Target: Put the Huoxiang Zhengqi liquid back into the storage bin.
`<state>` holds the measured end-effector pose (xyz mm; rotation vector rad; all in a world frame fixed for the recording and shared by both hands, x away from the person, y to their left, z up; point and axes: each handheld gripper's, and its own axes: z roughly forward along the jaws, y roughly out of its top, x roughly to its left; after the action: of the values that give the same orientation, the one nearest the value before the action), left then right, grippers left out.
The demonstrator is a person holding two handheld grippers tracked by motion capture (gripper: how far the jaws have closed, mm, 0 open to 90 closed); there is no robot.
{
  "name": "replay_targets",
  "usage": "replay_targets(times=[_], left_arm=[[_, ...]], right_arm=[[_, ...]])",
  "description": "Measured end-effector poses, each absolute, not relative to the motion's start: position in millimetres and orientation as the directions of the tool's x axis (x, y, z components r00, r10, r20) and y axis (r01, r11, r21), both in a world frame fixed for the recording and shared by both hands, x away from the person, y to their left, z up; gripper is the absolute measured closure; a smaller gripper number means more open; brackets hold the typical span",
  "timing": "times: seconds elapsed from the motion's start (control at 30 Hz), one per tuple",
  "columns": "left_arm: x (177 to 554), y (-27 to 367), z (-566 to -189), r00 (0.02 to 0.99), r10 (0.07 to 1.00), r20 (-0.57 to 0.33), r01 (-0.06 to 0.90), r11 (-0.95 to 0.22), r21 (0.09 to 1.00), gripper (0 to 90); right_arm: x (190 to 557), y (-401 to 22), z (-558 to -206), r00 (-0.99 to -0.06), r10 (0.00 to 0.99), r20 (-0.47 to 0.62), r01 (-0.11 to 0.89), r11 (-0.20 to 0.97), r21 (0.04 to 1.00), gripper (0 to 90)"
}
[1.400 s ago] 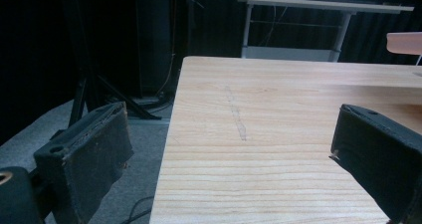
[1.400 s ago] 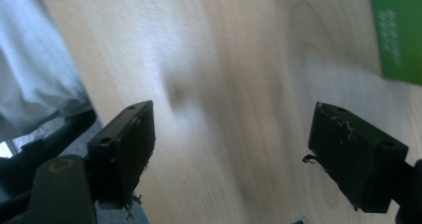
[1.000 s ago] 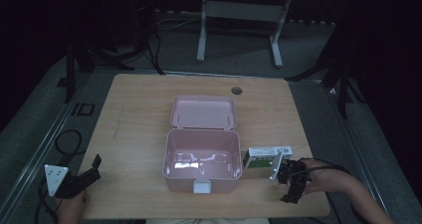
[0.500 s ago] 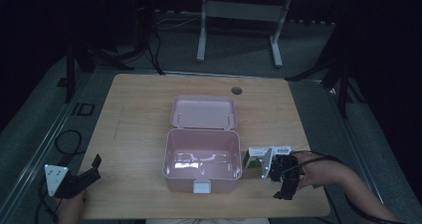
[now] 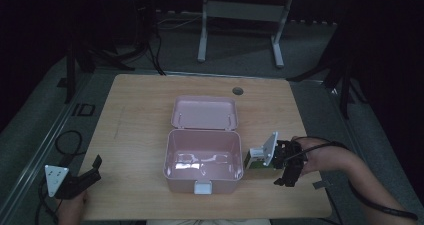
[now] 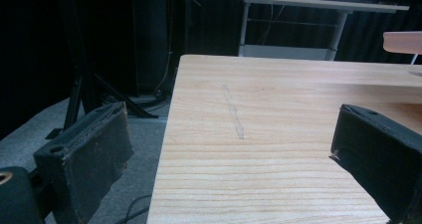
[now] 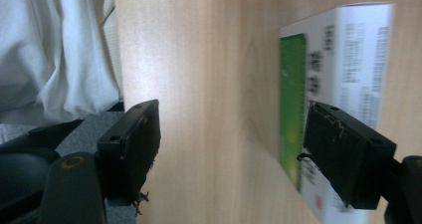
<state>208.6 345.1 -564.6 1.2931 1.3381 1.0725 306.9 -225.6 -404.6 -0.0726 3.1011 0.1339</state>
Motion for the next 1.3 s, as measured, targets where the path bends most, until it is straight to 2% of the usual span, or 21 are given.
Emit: replay_targets(times=[0.3, 0.63, 0.83, 0.93, 1.03, 1.07, 1.17, 1.2, 1.3], left_arm=[[209, 345, -565, 0.017, 0.998, -0.057, 0.162, 0.054, 0.985, 2.6], [209, 345, -565, 0.019, 0.998, -0.058, 0.163, 0.054, 0.985, 2.6], [209, 345, -565, 0.02, 0.998, -0.058, 0.162, 0.054, 0.985, 2.6], [209, 345, -565, 0.021, 0.998, -0.059, 0.163, 0.055, 0.985, 2.6], [209, 345, -565, 0.021, 0.998, -0.058, 0.163, 0.054, 0.985, 2.6], [209, 345, -565, 0.021, 0.998, -0.058, 0.163, 0.054, 0.985, 2.6], [209, 345, -565, 0.021, 0.998, -0.058, 0.163, 0.054, 0.985, 2.6], [209, 345, -565, 0.021, 0.998, -0.058, 0.162, 0.054, 0.985, 2.6], [209, 345, -565, 0.021, 0.998, -0.058, 0.162, 0.054, 0.985, 2.6]], right_arm=[[326, -224, -393, -0.998, -0.028, -0.064, -0.032, 0.997, 0.075, 23.2], [353, -221, -400, -0.997, 0.001, -0.076, -0.002, 0.999, 0.035, 24.8], [367, -219, -411, -0.998, 0.004, -0.069, 0.004, 1.0, 0.002, 28.4], [374, -221, -421, -0.998, 0.015, -0.055, 0.016, 1.0, -0.012, 34.1], [378, -222, -426, -0.999, 0.022, -0.048, 0.023, 1.0, -0.019, 35.4], [379, -221, -431, -0.999, 0.017, -0.039, 0.019, 0.999, -0.027, 39.3], [381, -221, -435, -0.999, 0.016, -0.035, 0.017, 0.999, -0.033, 40.5], [383, -221, -438, -0.999, 0.017, -0.033, 0.018, 0.999, -0.034, 44.4], [384, -221, -440, -0.999, 0.023, -0.032, 0.024, 0.999, -0.028, 46.2]])
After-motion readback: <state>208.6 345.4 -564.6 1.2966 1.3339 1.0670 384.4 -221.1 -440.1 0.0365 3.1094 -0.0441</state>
